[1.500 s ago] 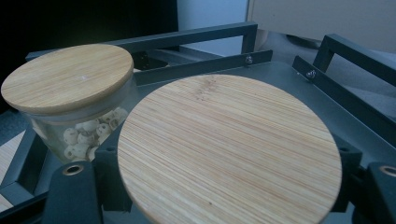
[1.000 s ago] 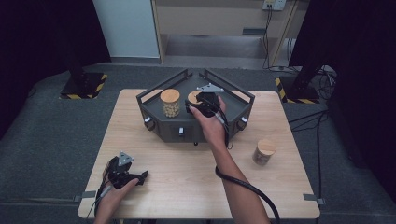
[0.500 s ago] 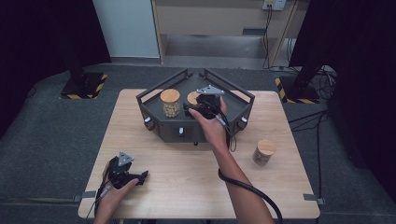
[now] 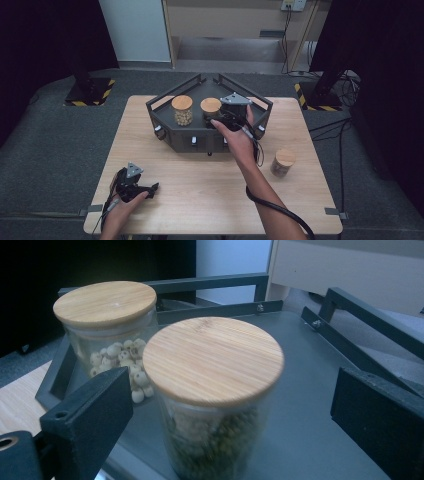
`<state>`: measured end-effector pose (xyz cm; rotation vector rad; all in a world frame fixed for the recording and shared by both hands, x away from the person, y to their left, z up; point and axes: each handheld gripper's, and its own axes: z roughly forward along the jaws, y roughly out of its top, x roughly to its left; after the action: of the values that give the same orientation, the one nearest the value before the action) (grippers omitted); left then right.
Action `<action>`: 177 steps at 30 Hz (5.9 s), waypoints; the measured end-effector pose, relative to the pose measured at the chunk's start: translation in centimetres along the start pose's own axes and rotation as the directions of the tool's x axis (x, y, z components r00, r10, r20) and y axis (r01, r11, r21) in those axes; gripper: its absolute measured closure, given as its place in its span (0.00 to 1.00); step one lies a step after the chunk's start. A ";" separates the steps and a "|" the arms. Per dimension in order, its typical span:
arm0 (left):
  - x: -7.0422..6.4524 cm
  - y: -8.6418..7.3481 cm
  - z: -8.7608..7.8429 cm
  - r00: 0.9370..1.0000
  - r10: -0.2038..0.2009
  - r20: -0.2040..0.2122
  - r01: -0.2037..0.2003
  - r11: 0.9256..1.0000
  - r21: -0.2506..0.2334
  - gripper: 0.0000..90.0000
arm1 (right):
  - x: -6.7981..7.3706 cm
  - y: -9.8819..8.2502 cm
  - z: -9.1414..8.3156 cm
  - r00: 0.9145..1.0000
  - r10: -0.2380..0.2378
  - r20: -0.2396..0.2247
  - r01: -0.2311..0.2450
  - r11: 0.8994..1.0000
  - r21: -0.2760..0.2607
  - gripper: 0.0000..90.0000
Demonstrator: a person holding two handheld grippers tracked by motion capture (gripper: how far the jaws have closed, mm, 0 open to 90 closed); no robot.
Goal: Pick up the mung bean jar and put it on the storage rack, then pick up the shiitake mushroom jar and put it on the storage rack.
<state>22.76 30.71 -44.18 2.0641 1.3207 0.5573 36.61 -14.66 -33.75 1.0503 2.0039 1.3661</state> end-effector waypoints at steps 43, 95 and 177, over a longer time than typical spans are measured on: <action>0.0 0.0 0.0 1.000 0.000 -0.001 0.000 1.000 0.000 0.00 | -6.0 -5.0 -10.0 0.998 0.015 0.060 -0.016 1.000 0.025 0.03; -0.1 0.0 0.0 1.000 -0.002 -0.003 0.002 1.000 0.000 0.00 | -8.6 -13.1 -16.0 0.983 0.072 0.170 -0.082 0.995 0.055 0.02; -0.1 0.0 0.0 1.000 -0.002 -0.003 0.002 1.000 0.000 0.00 | -8.6 -19.6 -15.7 0.969 0.155 0.194 -0.167 0.985 0.049 0.02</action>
<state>22.71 30.66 -44.18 2.0621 1.3241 0.5599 23.61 -34.20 -46.23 1.3463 1.8680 1.2342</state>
